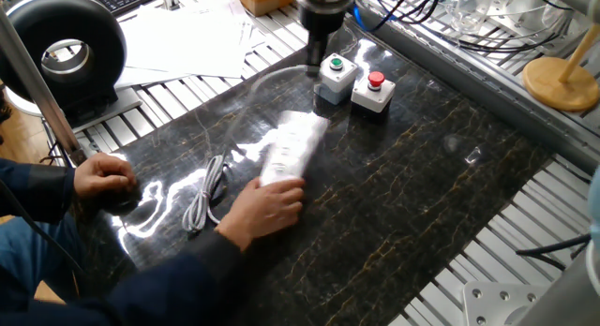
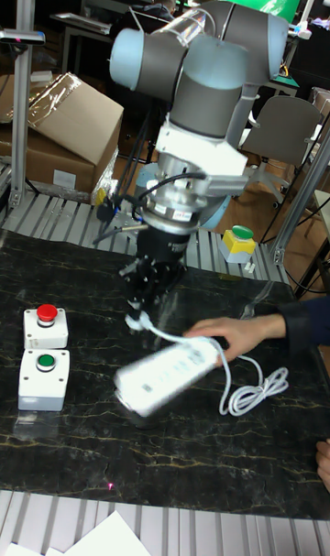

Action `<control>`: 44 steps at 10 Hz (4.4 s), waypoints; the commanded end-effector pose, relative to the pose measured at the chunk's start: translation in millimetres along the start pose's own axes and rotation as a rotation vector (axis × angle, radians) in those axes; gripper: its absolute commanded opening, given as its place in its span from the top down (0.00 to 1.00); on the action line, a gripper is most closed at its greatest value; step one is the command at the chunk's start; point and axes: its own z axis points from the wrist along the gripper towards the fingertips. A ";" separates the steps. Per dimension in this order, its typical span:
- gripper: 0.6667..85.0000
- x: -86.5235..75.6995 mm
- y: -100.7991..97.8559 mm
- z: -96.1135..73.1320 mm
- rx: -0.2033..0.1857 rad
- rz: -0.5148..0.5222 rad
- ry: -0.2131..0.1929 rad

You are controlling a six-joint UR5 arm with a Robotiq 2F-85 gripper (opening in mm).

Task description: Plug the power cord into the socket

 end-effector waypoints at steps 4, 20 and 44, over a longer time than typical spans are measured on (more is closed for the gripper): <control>0.99 -26.9 19.7 21.8 -0.056 0.190 -0.021; 0.99 -10.8 22.1 54.8 -0.126 0.486 0.050; 0.99 -12.8 53.6 86.1 -0.146 0.541 -0.023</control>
